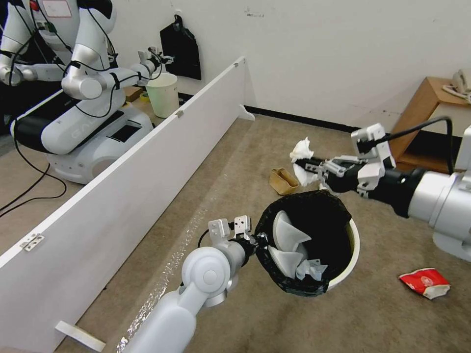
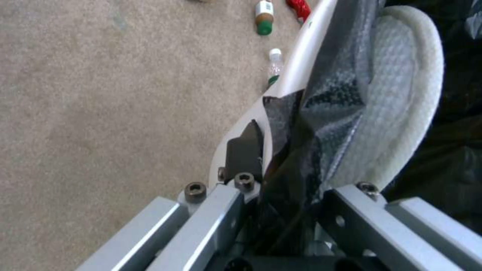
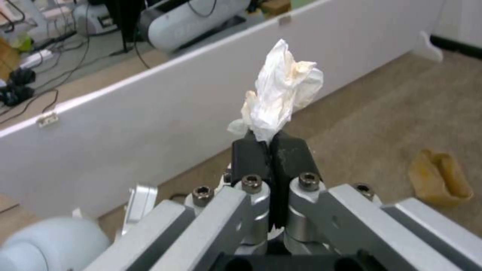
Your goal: Pick up the trash bin, then pick up the garbage from the floor and place it into the trash bin.
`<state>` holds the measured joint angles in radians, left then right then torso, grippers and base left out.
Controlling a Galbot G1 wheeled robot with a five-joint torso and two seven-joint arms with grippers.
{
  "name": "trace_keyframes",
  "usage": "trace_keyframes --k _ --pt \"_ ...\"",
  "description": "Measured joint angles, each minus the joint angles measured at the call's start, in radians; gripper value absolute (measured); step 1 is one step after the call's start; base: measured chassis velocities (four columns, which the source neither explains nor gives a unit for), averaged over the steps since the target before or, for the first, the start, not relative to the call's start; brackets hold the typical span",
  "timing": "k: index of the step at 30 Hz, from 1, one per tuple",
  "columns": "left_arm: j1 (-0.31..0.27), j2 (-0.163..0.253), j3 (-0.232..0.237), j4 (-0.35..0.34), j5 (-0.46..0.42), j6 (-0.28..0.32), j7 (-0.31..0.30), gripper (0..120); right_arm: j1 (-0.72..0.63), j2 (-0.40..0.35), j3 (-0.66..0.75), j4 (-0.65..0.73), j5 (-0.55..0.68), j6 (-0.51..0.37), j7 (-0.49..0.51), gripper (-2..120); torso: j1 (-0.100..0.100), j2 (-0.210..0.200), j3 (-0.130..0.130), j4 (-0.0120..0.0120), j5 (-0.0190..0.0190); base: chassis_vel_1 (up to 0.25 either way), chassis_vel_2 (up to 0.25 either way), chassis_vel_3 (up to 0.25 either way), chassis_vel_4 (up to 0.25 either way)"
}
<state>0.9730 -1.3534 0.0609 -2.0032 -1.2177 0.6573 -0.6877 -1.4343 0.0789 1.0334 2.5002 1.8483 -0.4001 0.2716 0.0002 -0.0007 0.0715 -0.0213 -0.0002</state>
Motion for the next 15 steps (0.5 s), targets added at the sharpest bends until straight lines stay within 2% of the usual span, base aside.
trace_keyframes --k 15 --pt "0.001 -0.028 -0.027 0.009 0.003 0.0 -0.002 2 -0.077 0.056 -0.056 -0.001 -0.079 -0.04 -0.042 0 0.0 0.0 0.0 -0.0001 0.0 0.0 0.0 0.0 0.0"
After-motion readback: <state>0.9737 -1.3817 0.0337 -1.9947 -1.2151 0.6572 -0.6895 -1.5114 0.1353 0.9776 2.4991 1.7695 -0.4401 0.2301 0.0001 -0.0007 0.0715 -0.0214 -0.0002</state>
